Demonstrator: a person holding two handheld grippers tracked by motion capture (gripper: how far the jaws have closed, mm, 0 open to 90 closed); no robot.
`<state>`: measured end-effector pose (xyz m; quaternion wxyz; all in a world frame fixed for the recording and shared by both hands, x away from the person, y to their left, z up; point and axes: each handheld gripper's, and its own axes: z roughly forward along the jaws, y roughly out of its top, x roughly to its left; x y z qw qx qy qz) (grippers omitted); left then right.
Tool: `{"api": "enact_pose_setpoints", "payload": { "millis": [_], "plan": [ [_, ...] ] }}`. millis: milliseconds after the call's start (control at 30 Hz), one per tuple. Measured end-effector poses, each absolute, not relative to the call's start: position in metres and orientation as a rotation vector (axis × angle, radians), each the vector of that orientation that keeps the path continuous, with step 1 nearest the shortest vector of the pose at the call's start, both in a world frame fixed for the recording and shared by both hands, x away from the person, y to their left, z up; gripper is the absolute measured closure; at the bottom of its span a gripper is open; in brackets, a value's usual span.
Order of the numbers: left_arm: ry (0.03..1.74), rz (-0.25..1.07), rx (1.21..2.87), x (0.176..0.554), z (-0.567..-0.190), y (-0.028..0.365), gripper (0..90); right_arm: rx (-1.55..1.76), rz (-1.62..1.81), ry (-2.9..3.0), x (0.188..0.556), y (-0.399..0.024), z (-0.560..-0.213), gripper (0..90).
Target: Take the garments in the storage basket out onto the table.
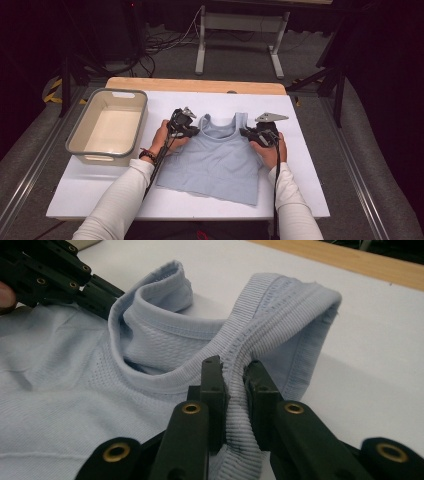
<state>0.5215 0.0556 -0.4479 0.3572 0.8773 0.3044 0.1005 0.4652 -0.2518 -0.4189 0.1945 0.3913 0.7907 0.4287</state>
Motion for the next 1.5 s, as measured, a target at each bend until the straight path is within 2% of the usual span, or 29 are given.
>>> {"api": "enact_pose_setpoints", "payload": {
  "millis": [367,633,1000,1100,1200,1233,1267,1367,1500],
  "plan": [
    [0.795,0.415,2.03,0.491,-0.409,0.076,82.6,1.037,1.25,2.075,0.449,-0.251,-0.4,82.1],
    [0.797,0.53,1.981,0.47,-0.392,0.096,82.6,0.991,1.278,2.028,0.452,-0.237,-0.387,82.0],
    [0.88,0.593,1.941,0.47,-0.386,0.104,81.6,0.946,1.214,2.026,0.472,-0.21,-0.374,80.1],
    [0.912,0.644,1.945,0.473,-0.389,0.099,70.1,0.969,1.172,2.019,0.477,-0.208,-0.377,73.6],
    [0.933,0.642,1.925,0.475,-0.392,0.099,58.9,1.007,1.137,2.006,0.48,-0.211,-0.381,72.0],
    [0.941,0.64,1.925,0.475,-0.392,0.099,55.8,1.012,1.142,2.003,0.479,-0.212,-0.382,68.5],
    [0.935,0.631,1.923,0.475,-0.393,0.099,53.8,1.019,1.146,1.997,0.479,-0.215,-0.382,62.5],
    [0.913,0.649,1.94,0.47,-0.394,0.1,50.1,1.037,1.158,1.979,0.474,-0.223,-0.382,51.9],
    [0.854,0.632,1.955,0.46,-0.396,0.102,48.0,1.041,1.194,1.991,0.464,-0.238,-0.384,50.0]
  ]
}}
